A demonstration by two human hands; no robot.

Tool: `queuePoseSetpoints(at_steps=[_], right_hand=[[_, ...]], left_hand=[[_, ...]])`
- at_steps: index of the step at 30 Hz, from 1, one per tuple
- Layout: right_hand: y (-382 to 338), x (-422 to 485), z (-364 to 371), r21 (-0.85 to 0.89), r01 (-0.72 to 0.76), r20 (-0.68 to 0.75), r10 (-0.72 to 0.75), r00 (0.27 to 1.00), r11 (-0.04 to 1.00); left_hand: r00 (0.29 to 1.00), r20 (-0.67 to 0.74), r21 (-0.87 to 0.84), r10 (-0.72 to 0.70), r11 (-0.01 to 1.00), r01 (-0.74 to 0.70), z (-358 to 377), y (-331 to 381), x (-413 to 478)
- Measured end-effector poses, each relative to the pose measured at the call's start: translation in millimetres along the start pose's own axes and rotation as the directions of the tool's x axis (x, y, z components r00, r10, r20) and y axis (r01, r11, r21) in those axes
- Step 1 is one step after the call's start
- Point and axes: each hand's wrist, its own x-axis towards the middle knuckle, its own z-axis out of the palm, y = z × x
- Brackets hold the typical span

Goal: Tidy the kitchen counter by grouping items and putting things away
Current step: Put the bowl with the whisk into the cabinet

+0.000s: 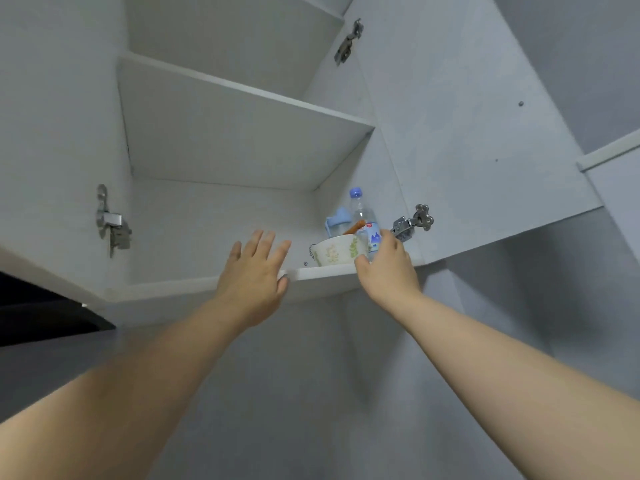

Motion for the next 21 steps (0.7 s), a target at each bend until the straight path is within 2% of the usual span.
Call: queuePoseSetpoints(at_steps=[4, 10, 13, 16, 18, 21], right_hand=[[13, 29, 23, 0.145, -0.03, -0.01, 0.032, 0.999, 0.989], [15, 75, 49, 0.319, -0.038, -0.075, 0.066, 0.995, 0.947], [14, 99, 56, 0.426, -0.096, -0.103, 0.154, 0.983, 0.9], [18, 122, 63, 0.432, -0.138, -0.06, 0.181, 0.982, 0.891], [22, 136, 64, 0.414, -0.164, -0.026, 0.191, 0.981, 0.896], [26, 152, 68, 0.379, -0.175, -0.023, 0.198, 0.98, 0.909]], left_hand=[[0.998, -0.003, -0.042, -0.065, 0.997, 0.065, 9, 0, 31], [0.988, 0.085, -0.217, -0.127, 0.966, 0.143, 22, 16, 77], [0.99, 0.096, -0.195, -0.099, 0.974, 0.116, 29, 26, 87], [0.982, 0.164, -0.231, -0.097, 0.964, 0.133, 33, 28, 94], [0.965, 0.231, -0.349, -0.124, 0.915, 0.202, 32, 27, 96], [0.943, 0.296, -0.538, -0.153, 0.789, 0.297, 30, 22, 98]])
